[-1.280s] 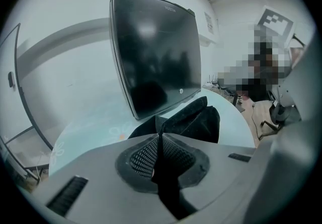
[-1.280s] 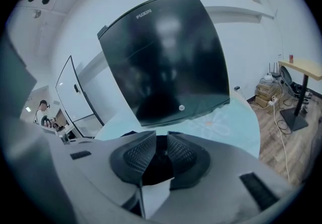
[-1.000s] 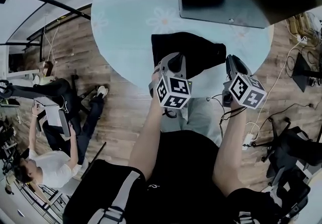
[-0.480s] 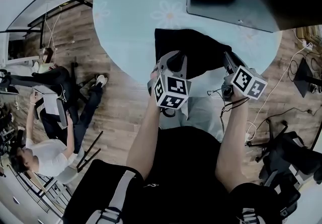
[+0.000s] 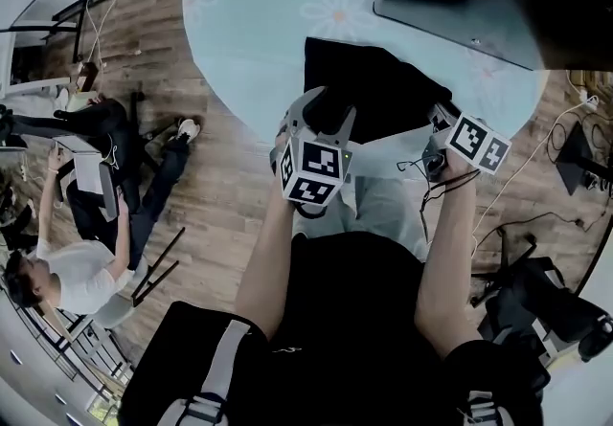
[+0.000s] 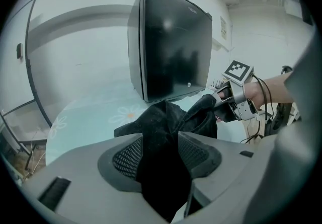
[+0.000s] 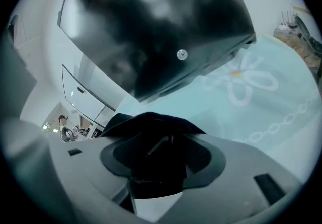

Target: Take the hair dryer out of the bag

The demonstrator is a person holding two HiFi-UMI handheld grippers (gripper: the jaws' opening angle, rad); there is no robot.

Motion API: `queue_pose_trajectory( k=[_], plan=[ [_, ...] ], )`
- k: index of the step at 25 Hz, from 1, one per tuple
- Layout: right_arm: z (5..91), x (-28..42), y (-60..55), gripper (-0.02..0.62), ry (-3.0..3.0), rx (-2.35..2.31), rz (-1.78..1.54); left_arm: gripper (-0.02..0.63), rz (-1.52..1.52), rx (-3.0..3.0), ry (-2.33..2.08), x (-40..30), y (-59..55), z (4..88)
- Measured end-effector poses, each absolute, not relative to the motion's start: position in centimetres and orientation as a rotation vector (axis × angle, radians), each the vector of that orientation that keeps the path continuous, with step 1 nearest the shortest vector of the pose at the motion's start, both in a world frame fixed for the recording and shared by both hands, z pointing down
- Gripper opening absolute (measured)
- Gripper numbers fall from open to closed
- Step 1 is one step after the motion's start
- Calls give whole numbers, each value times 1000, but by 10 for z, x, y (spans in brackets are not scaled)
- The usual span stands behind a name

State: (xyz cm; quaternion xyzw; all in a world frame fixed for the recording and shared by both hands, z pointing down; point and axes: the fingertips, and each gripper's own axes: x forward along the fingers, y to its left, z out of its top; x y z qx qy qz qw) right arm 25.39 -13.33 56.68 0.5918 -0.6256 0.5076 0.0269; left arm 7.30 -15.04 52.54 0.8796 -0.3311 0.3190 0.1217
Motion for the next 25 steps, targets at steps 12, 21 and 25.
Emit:
queue_pose_trajectory(
  k=[12,21,25],
  plan=[
    [578,254,-142,181,-1835,1832,1591,259,860,2460,-991,35,-140,536],
    [577,252,-140,140,-1764,1801,1522,259,968,2409,-780,23,-109,562],
    [576,251,-142,138,-1762,1781,1499,217,991,2403,-793,23,-109,572]
  ],
)
